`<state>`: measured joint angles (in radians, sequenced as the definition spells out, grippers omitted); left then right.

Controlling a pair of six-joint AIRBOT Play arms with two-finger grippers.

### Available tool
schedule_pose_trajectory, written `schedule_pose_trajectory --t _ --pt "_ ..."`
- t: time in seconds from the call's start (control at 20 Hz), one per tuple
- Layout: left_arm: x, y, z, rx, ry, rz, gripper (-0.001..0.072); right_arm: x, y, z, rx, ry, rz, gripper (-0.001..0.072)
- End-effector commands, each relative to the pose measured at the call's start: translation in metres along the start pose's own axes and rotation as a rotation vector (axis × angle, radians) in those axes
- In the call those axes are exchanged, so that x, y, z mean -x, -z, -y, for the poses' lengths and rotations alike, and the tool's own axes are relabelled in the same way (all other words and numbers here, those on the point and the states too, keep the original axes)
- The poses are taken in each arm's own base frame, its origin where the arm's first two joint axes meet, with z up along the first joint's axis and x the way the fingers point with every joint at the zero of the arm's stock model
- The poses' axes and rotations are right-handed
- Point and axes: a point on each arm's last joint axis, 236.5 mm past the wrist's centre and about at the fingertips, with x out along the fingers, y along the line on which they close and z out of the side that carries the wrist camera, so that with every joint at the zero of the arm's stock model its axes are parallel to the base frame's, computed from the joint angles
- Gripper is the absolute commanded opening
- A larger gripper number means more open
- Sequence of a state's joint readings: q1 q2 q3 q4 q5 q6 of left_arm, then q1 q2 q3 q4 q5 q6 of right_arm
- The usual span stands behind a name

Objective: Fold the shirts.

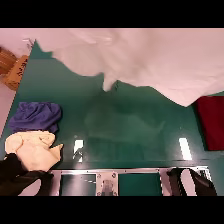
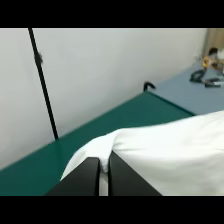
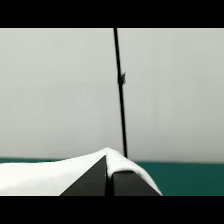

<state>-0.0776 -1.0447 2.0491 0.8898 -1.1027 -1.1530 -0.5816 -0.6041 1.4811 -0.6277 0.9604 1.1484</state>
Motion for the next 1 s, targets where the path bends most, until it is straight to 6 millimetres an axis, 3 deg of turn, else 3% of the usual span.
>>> schedule_pose_trajectory --t 0.0,0.1,0.2,0.3,0.4,0.55,0.75,0.85,0.95 --pt "0.053 -0.054 0.016 -0.109 -0.077 0.154 0.0028 0.036 -0.058 -0.014 0.093 0.082 0.195 0.0013" --pt "0.046 -0.042 0.009 -0.108 -0.091 0.112 0.0028 0.026 -0.042 -0.004 0.071 0.08 0.141 0.0013" --pt "0.027 -0.017 -0.005 -0.064 -0.095 0.061 0.0028 0.009 -0.015 0.015 0.021 0.083 0.062 0.0013" --pt "-0.003 0.026 -0.022 0.0 -0.085 -0.036 0.0028 -0.011 0.024 0.043 -0.065 0.095 -0.023 0.0013" --pt "-0.043 0.083 -0.041 0.092 -0.058 -0.157 0.0029 -0.032 0.072 0.075 -0.169 0.112 -0.118 0.0013" --pt "-0.105 0.189 -0.064 0.249 -0.003 -0.351 0.0028 -0.066 0.176 0.11 -0.316 0.104 -0.323 0.0013" --pt "-0.175 0.329 -0.098 0.408 0.01 -0.532 0.0029 -0.115 0.323 0.127 -0.46 0.079 -0.591 0.0013" --pt "-0.199 0.38 -0.119 0.464 -0.038 -0.557 0.0029 -0.136 0.387 0.137 -0.523 0.097 -0.695 0.0013" --pt "-0.216 0.418 -0.134 0.518 -0.077 -0.555 0.0028 -0.153 0.439 0.14 -0.581 0.094 -0.787 0.0013"
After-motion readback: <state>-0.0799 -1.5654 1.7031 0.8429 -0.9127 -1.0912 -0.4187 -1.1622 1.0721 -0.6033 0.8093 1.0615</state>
